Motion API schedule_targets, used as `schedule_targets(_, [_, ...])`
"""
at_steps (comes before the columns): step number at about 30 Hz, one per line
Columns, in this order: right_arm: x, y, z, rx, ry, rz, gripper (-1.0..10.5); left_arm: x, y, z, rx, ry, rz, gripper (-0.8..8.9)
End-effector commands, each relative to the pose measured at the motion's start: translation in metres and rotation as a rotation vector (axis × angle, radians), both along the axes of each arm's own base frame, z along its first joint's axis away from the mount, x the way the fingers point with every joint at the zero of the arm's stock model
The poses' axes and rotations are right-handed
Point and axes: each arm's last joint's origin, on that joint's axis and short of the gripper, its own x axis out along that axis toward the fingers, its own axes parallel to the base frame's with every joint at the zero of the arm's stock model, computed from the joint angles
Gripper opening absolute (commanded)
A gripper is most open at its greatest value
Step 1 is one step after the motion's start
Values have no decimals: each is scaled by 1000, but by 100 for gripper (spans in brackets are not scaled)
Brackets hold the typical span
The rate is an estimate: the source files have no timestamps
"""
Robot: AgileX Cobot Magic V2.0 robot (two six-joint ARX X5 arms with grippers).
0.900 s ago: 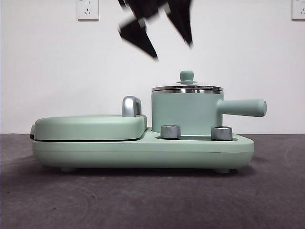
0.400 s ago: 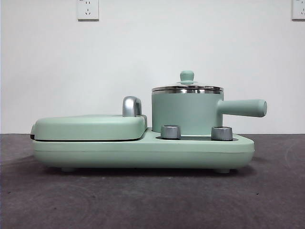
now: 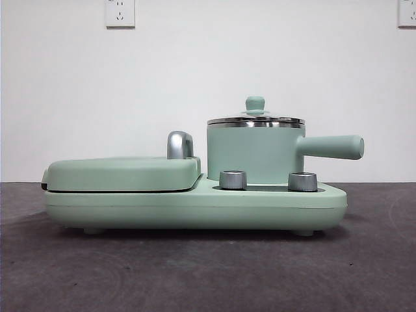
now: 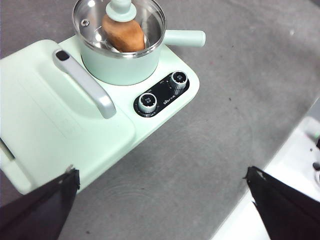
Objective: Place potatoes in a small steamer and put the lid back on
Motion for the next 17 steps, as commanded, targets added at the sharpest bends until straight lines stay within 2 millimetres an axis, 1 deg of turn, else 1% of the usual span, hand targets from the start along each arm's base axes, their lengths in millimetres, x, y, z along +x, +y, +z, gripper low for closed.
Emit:
schedule_targets(1, [5,3,3,-17,-15,36,442,-12,8,-10,-100,-31,37,593])
schedule_targets(6, [15,7,2,-36,21,38,442,-26,19,-40,-171,-82,51,593])
schedule_targets(9, [23,11,1,-47,50,38,442,-27,20,-55,-200,-64,73,592])
schedule_targets(11, [28,13,0,-55,70,39,442,-28,21,-61,-204,-45,84,575])
schedule_targets(12, [30,14,0,-56,80,45,422,-28,21,-63,-200,-38,85,517])
schedule_targets(13, [32,15,0,-53,90,55,330,-29,21,-64,-196,-34,85,395])
schedule_targets(14, [33,16,-1,-51,98,64,183,-29,21,-64,-195,-32,85,226])
schedule_targets(15, [34,17,-1,-48,107,77,-23,-29,21,-64,-193,-32,85,-21])
schedule_targets(16, [36,18,-1,-48,112,79,33,-29,21,-64,-195,-32,85,41])
schedule_targets(17, [36,18,-1,-49,114,79,17,-29,21,-64,-195,-32,85,19])
